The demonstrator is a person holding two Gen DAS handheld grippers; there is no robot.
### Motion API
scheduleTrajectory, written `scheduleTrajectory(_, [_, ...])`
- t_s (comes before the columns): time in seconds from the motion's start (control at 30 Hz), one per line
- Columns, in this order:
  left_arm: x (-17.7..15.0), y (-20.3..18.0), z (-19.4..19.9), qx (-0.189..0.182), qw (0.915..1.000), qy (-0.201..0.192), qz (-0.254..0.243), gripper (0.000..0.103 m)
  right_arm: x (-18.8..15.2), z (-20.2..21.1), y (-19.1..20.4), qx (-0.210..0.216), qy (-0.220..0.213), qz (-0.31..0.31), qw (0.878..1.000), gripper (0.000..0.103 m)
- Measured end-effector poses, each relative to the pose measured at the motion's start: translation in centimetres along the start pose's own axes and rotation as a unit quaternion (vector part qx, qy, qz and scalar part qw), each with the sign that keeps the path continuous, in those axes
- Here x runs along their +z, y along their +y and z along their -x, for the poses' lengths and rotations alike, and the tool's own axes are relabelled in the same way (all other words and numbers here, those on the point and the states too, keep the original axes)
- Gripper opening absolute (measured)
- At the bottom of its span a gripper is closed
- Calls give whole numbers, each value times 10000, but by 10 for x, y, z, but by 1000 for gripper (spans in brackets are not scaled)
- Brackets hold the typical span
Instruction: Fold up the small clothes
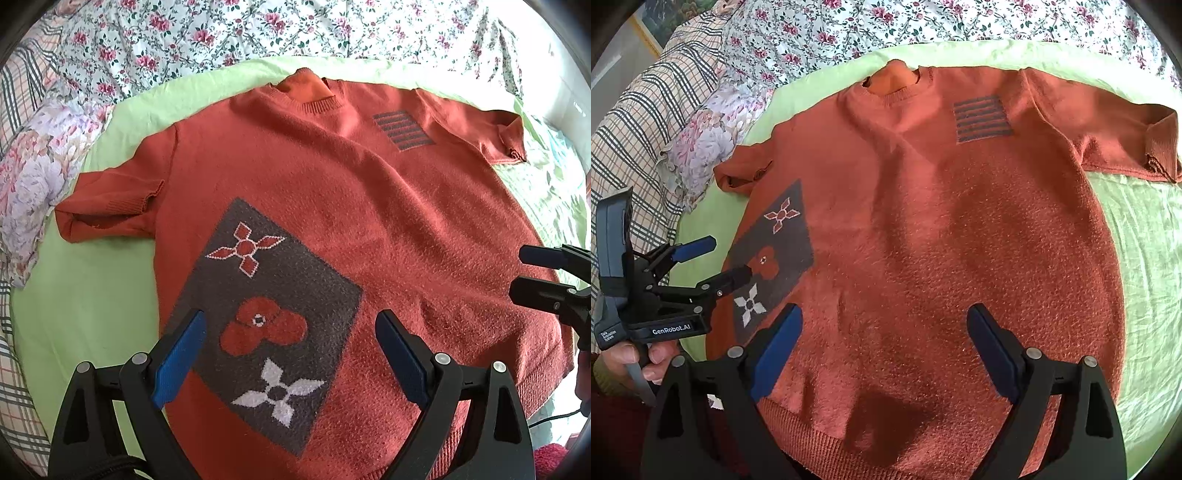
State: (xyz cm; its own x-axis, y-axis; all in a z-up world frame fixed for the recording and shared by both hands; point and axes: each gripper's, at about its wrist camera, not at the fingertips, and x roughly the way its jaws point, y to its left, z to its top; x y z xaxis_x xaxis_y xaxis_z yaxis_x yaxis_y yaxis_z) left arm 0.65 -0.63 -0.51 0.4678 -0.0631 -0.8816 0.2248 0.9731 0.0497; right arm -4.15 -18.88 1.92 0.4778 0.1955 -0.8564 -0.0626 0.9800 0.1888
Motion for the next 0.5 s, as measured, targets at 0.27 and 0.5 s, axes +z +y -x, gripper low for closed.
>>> scheduleTrajectory(0.27, [1,5,-12,21,9999,153,42,93,5,-2,-10,38,-155,-3,9999,91])
scheduleTrajectory(0.5, [15,24,-26,58,9994,212,265,93,22,-4,-27,-20,-186,-69,9998,91])
